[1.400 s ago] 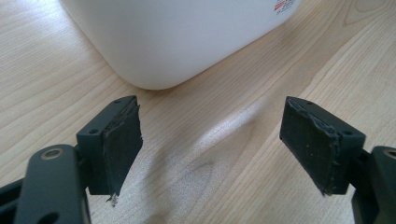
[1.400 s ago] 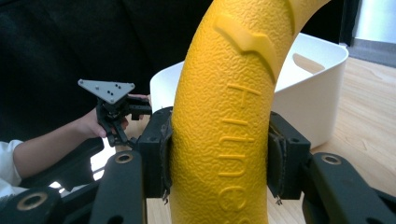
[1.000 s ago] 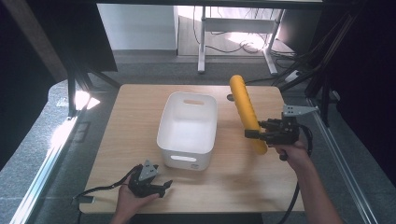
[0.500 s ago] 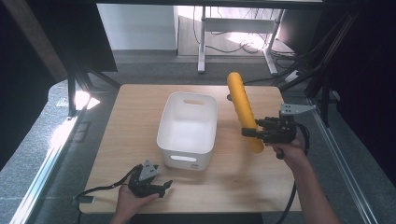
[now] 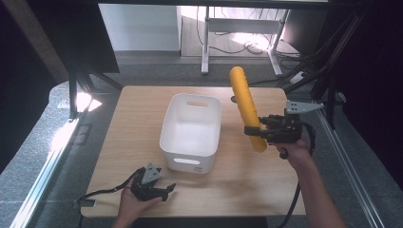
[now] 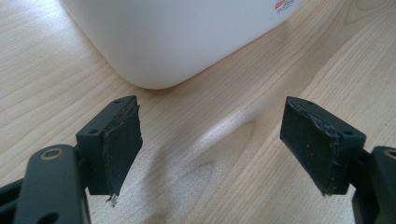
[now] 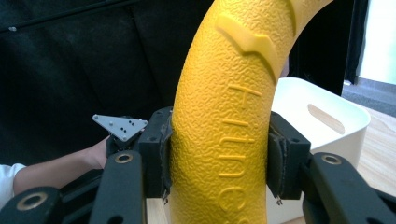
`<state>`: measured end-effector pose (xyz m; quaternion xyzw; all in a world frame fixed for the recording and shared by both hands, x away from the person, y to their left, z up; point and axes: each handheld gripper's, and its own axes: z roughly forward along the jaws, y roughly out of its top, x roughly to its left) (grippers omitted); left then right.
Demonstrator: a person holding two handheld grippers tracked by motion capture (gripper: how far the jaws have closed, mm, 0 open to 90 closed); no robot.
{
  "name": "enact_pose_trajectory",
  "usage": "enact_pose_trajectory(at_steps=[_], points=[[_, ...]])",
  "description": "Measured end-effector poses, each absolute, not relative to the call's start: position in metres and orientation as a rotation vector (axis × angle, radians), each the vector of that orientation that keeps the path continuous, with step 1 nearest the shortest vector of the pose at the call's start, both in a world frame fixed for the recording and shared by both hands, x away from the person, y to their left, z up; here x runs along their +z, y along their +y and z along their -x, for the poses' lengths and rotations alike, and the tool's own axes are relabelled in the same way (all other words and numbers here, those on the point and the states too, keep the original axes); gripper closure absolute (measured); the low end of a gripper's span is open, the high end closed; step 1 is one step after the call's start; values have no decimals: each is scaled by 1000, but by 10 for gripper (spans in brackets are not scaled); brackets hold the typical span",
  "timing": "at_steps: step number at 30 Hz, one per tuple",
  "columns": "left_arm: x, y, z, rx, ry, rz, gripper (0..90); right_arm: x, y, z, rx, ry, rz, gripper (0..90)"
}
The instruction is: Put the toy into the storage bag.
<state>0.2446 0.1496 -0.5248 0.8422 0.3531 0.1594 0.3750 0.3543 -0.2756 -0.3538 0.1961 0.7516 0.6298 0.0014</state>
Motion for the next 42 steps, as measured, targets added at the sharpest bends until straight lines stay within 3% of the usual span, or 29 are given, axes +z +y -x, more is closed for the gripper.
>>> enact_pose_trajectory(at_steps=[42], points=[[-526,149,-245,402,905,-2155,207,-327,-248,-357,1990,2340,-535,503]])
